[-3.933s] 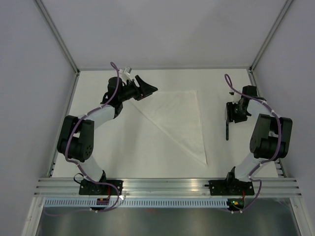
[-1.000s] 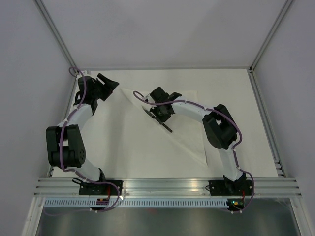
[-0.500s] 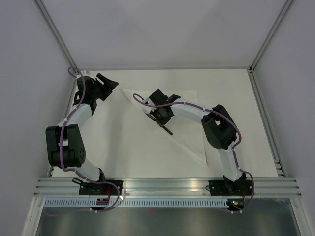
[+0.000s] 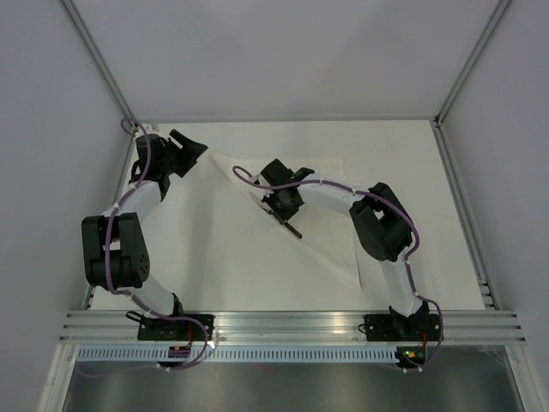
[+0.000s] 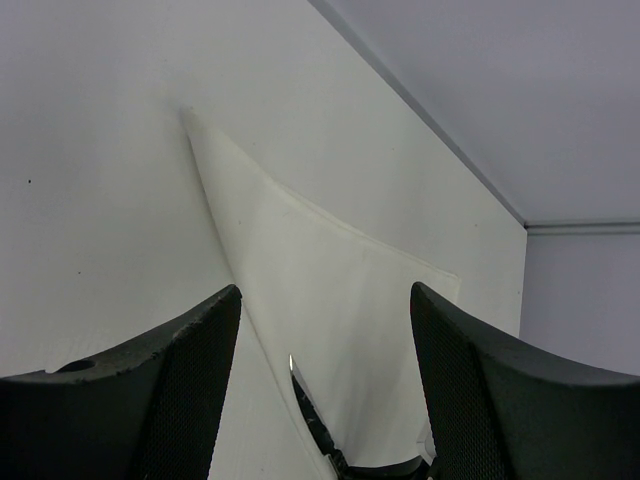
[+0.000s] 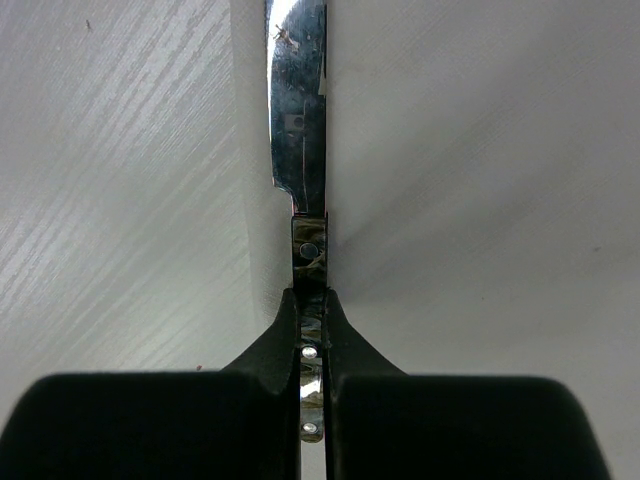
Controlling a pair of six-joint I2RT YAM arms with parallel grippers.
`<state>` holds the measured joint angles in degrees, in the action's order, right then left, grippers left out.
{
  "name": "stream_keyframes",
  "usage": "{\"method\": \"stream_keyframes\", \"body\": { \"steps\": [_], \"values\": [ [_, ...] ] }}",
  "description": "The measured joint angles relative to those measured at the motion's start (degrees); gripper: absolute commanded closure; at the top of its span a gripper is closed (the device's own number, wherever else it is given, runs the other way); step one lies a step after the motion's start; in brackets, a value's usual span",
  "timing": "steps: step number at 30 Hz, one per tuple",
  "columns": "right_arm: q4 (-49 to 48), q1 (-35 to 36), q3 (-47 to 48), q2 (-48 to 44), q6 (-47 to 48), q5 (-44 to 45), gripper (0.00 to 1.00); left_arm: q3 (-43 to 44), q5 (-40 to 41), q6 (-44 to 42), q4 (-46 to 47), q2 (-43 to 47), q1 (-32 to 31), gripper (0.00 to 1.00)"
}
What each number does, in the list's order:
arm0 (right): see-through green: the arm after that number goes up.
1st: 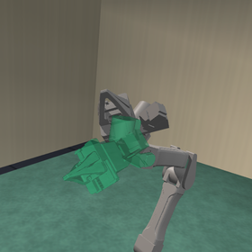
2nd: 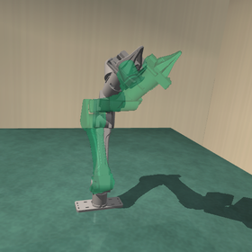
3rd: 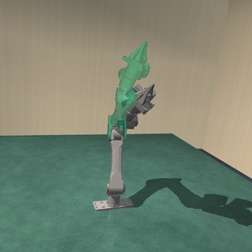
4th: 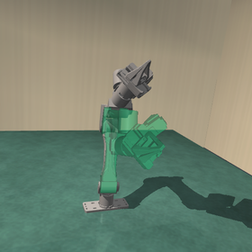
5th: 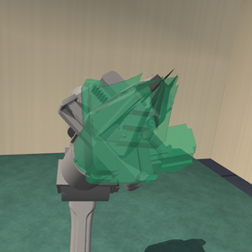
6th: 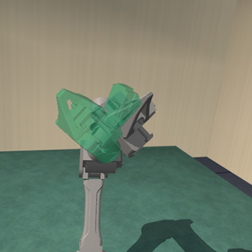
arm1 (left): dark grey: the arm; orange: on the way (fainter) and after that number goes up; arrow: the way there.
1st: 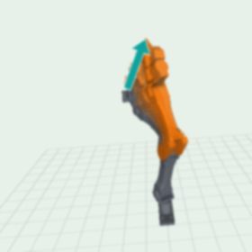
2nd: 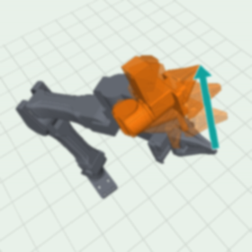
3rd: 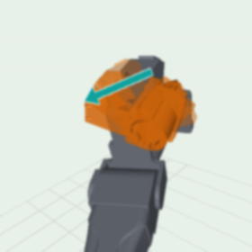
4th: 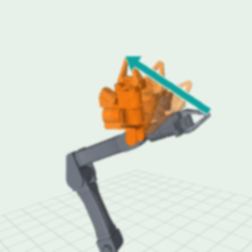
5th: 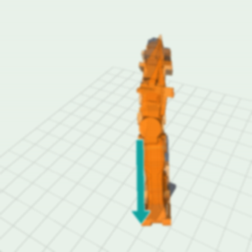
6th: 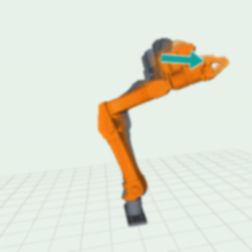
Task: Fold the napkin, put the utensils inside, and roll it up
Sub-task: Place the knife on the napkin.
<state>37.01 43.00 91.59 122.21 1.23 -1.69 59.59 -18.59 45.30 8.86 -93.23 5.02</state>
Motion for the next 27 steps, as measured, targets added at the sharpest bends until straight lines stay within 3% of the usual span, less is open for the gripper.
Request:
{"method": "stream_keyframes", "body": {
  "steps": [27],
  "values": [
    [-0.2, -0.11, -0.07, 0.04, 0.0, -0.68, 1.0, 0.0, -0.9, 0.04, 4.15, -7.23, 0.0, 0.23]
  ]
}}
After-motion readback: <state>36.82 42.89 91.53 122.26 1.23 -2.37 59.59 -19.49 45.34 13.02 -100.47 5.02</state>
